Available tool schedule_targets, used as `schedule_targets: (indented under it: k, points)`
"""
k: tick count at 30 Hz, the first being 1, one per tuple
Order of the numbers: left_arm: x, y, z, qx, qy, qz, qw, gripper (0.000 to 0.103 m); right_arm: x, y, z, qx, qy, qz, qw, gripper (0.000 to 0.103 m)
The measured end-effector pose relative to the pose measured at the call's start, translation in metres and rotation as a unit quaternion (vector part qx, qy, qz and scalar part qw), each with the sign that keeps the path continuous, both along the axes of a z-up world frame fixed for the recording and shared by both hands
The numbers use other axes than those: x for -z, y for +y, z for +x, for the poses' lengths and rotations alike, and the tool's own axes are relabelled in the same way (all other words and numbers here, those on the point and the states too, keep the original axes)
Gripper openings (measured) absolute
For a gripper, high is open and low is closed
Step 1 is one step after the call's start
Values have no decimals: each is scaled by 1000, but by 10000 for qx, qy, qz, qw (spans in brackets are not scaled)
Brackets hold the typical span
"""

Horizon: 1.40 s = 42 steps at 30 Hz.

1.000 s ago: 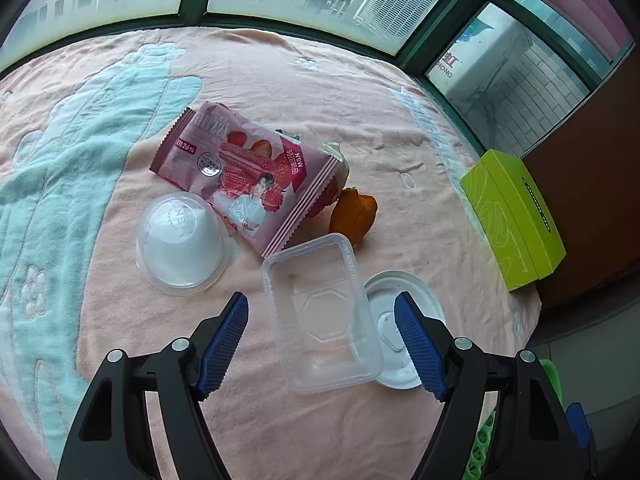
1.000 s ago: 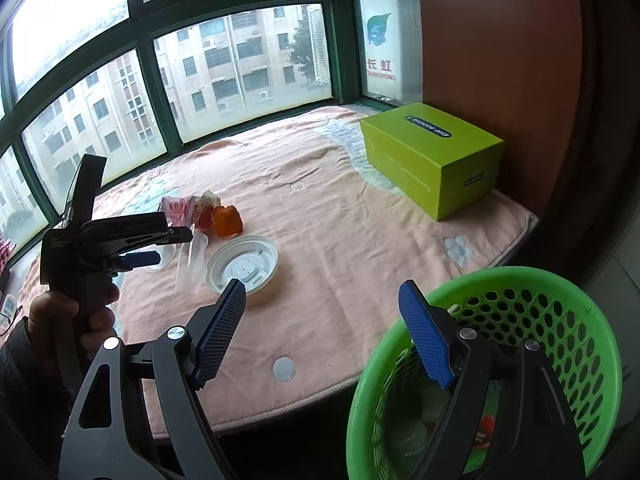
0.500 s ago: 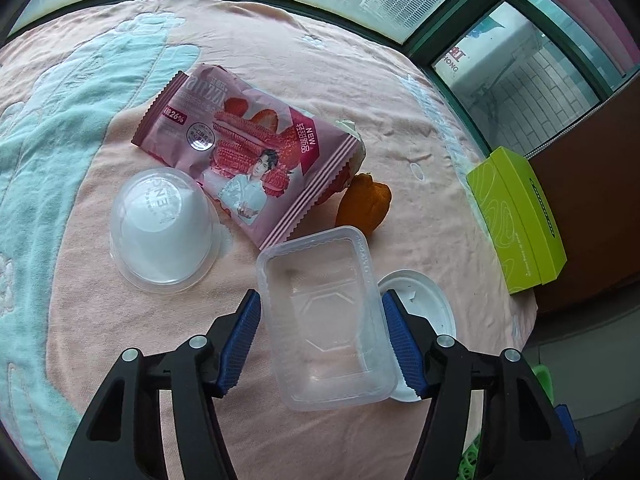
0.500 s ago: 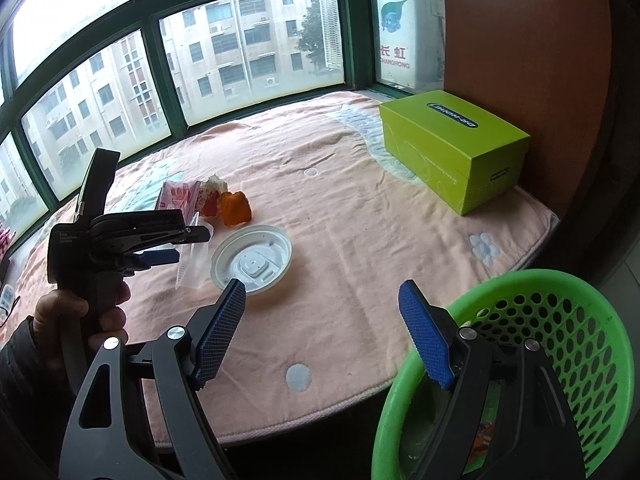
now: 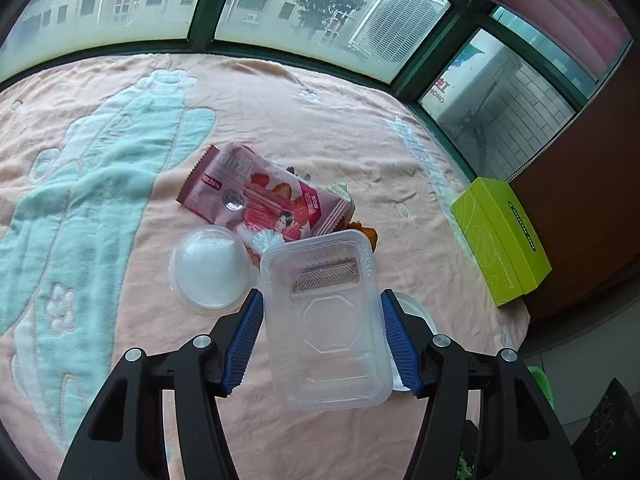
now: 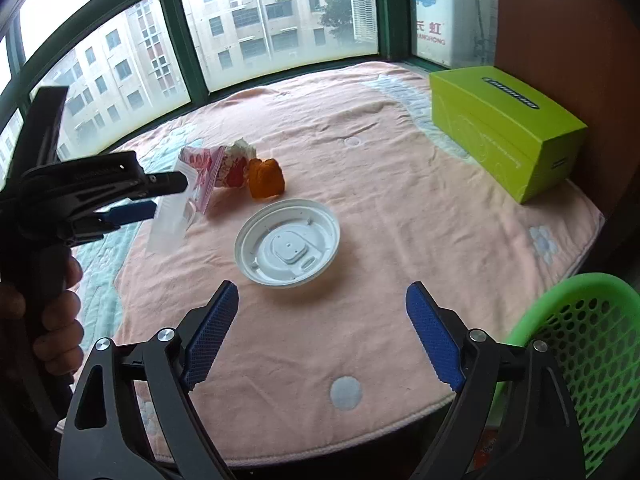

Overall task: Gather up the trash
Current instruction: 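Lift the box with the left tool while the right tool grasps the white round lid, then carry the box and white lid to the green basket and open both tools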

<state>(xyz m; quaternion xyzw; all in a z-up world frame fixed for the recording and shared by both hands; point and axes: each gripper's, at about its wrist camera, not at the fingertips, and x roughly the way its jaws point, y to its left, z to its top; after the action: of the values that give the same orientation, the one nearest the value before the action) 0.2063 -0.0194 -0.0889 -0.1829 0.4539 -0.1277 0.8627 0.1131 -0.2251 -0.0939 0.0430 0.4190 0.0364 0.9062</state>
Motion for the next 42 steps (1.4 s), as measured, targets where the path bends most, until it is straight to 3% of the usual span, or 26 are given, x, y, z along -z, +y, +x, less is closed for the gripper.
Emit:
schedule_targets:
  k: [9,15,23,32,42]
  points:
    - [-25,30,-14,-234,-348,302,9987,58,26,26,37,-176,298,-290,9990,91]
    - [-28,46,-18,-355,-385,305,9982,58,39,38,56,-328,421,-537,9971,95]
    - [-25,55,-21,-418,-357,313,9980,58,52,42,79,-319,620,-509,9963,97]
    - [-24,53,-23,-389,-345,362,9980,58,58,39,87,-193,646,-430,9968,93]
    - [-30,47,-28,-351,-459,439,9974,58,44,31,72,-128,478,-260,9984,92]
